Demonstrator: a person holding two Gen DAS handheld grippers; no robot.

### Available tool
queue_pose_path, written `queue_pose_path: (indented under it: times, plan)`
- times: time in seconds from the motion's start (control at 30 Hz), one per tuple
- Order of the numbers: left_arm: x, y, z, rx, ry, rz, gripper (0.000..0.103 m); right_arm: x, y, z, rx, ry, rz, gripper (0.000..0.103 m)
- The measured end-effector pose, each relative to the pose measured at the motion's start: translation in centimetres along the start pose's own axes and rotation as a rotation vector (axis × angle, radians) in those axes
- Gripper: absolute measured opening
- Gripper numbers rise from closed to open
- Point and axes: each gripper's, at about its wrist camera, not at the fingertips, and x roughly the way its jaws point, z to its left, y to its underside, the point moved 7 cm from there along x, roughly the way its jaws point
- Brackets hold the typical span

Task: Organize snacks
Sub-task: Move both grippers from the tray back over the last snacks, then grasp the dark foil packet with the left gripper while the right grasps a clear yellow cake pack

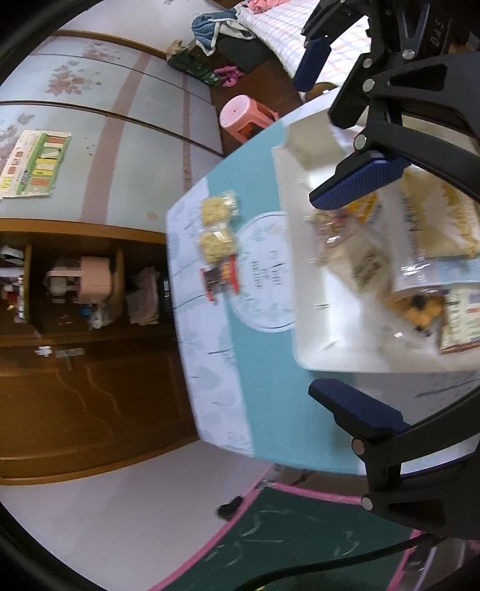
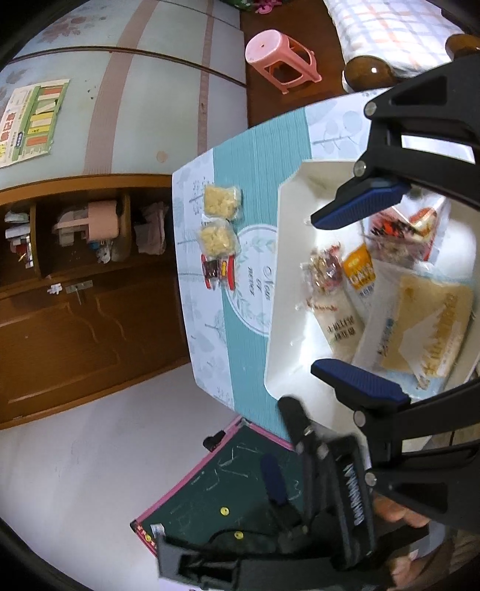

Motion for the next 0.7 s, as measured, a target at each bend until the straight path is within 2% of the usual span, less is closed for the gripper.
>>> queue_pose_path:
  times: [0.17,0.3,0.43,0.53,0.7]
  plan:
    - [-0.1,-5.3,0.4,0.044,-0.028,-0.073,0.092,0.6,-3.5,-2.3,0.016,-0.002,-0.007,0.073]
    - [1.7,-9.1,0.9,0.048,-0.032,-0.073,0.092,2.4,-7.1,-5.1,0.035,0.042,0.005,0.073]
    - [5.2,-12.4,1.3,0.033,-0.019,-0.013,0.092,4.9,-10.2,-7.7,0.064,0.075,0.045,0.073]
    - [8.7,-14.7,1.3,0.011,0.002,0.05,0.092,7.5,-12.4,-9.6,0.111,0.065,0.085,0.073]
    - [16.4,-17.3,0.9,-0.02,-0.01,0.182,0.092,13.0,-14.7,-11.9,0.134,0.095,0.179,0.073]
